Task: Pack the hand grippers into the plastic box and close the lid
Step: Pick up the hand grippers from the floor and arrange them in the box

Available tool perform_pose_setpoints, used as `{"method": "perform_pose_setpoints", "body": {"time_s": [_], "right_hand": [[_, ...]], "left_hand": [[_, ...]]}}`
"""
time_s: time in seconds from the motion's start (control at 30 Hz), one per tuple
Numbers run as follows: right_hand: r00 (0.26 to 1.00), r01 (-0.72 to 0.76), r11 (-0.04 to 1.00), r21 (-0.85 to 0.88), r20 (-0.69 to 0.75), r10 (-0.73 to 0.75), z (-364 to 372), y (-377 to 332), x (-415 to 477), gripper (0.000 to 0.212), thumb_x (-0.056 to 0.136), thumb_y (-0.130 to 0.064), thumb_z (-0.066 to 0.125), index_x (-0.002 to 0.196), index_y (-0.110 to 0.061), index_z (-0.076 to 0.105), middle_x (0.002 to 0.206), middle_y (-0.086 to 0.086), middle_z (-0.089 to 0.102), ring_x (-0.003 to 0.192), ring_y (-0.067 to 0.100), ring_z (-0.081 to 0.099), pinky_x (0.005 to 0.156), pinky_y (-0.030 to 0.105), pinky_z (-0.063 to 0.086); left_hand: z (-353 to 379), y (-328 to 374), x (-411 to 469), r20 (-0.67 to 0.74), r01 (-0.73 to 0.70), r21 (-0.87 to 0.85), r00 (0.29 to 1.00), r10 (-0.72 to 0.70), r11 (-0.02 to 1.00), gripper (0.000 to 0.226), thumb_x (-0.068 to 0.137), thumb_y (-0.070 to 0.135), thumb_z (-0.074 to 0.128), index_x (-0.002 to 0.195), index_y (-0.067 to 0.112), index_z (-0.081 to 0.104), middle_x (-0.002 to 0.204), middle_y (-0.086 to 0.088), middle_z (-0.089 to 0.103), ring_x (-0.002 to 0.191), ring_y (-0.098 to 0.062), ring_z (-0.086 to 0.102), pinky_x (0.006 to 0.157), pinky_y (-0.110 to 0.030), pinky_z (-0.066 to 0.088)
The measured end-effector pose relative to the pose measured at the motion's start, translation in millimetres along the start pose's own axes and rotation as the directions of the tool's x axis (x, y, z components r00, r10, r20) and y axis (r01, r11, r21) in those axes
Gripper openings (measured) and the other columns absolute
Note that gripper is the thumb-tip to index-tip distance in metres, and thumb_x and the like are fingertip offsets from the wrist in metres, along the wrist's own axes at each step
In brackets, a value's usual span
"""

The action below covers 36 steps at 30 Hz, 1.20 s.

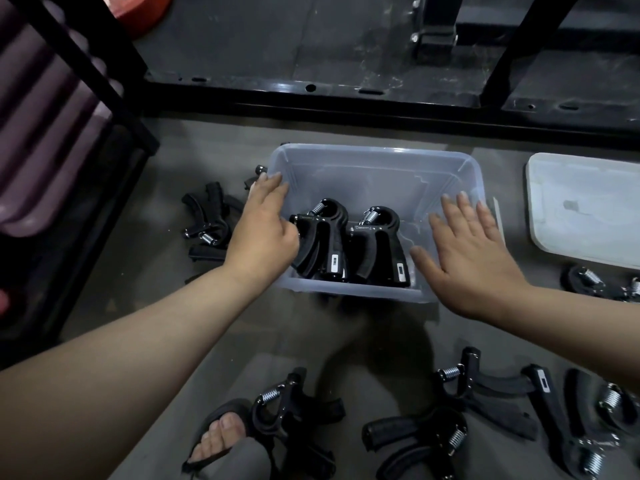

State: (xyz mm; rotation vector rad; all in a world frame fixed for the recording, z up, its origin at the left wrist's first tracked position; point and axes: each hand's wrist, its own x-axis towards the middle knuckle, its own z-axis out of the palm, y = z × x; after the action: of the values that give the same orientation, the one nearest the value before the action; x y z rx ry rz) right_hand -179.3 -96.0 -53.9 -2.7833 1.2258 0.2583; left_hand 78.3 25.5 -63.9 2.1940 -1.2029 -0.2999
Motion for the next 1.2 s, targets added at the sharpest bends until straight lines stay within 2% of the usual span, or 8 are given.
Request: {"method": "perform_pose_setpoints", "body": {"time_s": [0.3,0.4,0.47,0.57,0.7,0.83,1.0,1.2], "right_hand": [[0.998,-0.058,0.998,-0.024,-0.014,0.058,-5,29,30,0.098,0.083,-0.074,0.004,0.153,-0.008,0.023,0.163,0.013,0.009,0.151,0.025,-0.008,0.120,0.040,-0.011],[0.999,-0.035,0.998,-0.049,-0.003,0.034,-2,30,30,0.098,0.084,-0.078,-0.001,0.152,-0.014,0.027,0.163,0.009,0.016,0.151,0.022,-0.003,0.119,0.041,-0.014],[0.999,-0.034,0.997,-0.063,-0.001,0.034,0,31,31,0.097,0.084,-0.079,-0.002,0.151,-0.017,0.031,0.162,0.007,0.019,0.151,0.020,-0.002,0.119,0.042,-0.014],[0.999,-0.034,0.996,-0.078,-0.007,0.033,3,32,32,0.094,0.086,-0.078,-0.001,0.149,-0.019,0.035,0.161,0.006,0.022,0.151,0.019,0.000,0.119,0.041,-0.015],[1.000,-0.028,0.996,-0.082,-0.015,0.027,3,31,32,0.089,0.088,-0.075,0.000,0.147,-0.020,0.038,0.159,0.005,0.028,0.151,0.019,0.002,0.119,0.042,-0.016],[1.000,-0.030,0.996,-0.083,-0.002,0.030,2,30,32,0.089,0.088,-0.073,-0.004,0.147,-0.022,0.039,0.158,0.004,0.031,0.151,0.019,0.006,0.118,0.043,-0.017],[1.000,-0.023,0.996,-0.087,0.003,0.023,1,30,32,0.089,0.089,-0.071,-0.005,0.146,-0.022,0.042,0.157,0.002,0.034,0.151,0.017,0.010,0.119,0.044,-0.016],[0.999,-0.028,0.994,-0.104,0.017,0.030,-3,26,31,0.086,0.089,-0.068,-0.003,0.147,-0.022,0.041,0.156,0.002,0.035,0.151,0.017,0.012,0.118,0.049,-0.013]], "left_hand": [[-2,9,40,0.206,0.015,-0.192,0.978,0.025,0.981,0.062,0.090,0.011,0.051,0.149,0.020,0.034,0.158,0.004,0.025,0.145,-0.007,0.017,0.118,-0.021,0.011],[-5,2,35,0.051,0.096,-0.434,0.995,-0.082,0.896,0.045,0.091,0.008,0.049,0.135,0.016,0.055,0.140,0.002,0.052,0.130,-0.008,0.044,0.110,-0.020,0.031],[-3,-14,23,-0.123,0.118,-0.444,0.974,-0.190,0.888,0.036,0.088,0.008,0.047,0.119,0.012,0.065,0.121,0.000,0.061,0.116,-0.012,0.054,0.102,-0.024,0.040],[4,-57,18,-0.192,0.292,-0.312,0.913,-0.361,0.904,0.034,0.084,0.005,0.046,0.112,0.007,0.066,0.114,-0.009,0.061,0.110,-0.021,0.055,0.102,-0.032,0.040],[18,-103,22,0.161,0.362,-0.023,0.921,-0.353,0.932,0.045,0.073,0.016,0.041,0.108,0.011,0.069,0.105,-0.010,0.069,0.100,-0.022,0.064,0.092,-0.036,0.050],[30,-121,41,0.239,0.377,0.098,0.889,-0.390,0.921,0.048,0.069,0.033,0.039,0.105,0.015,0.065,0.104,-0.014,0.066,0.098,-0.031,0.063,0.088,-0.039,0.052],[32,-110,53,0.474,0.053,0.420,0.839,-0.269,0.906,0.067,0.080,0.042,0.063,0.142,0.032,0.040,0.151,0.002,0.031,0.133,-0.029,0.034,0.108,-0.041,0.034],[38,-107,49,0.421,-0.108,0.653,0.874,-0.241,0.749,0.068,0.083,0.040,0.058,0.144,0.021,0.033,0.137,-0.009,0.040,0.118,-0.036,0.044,0.096,-0.043,0.038]]}}
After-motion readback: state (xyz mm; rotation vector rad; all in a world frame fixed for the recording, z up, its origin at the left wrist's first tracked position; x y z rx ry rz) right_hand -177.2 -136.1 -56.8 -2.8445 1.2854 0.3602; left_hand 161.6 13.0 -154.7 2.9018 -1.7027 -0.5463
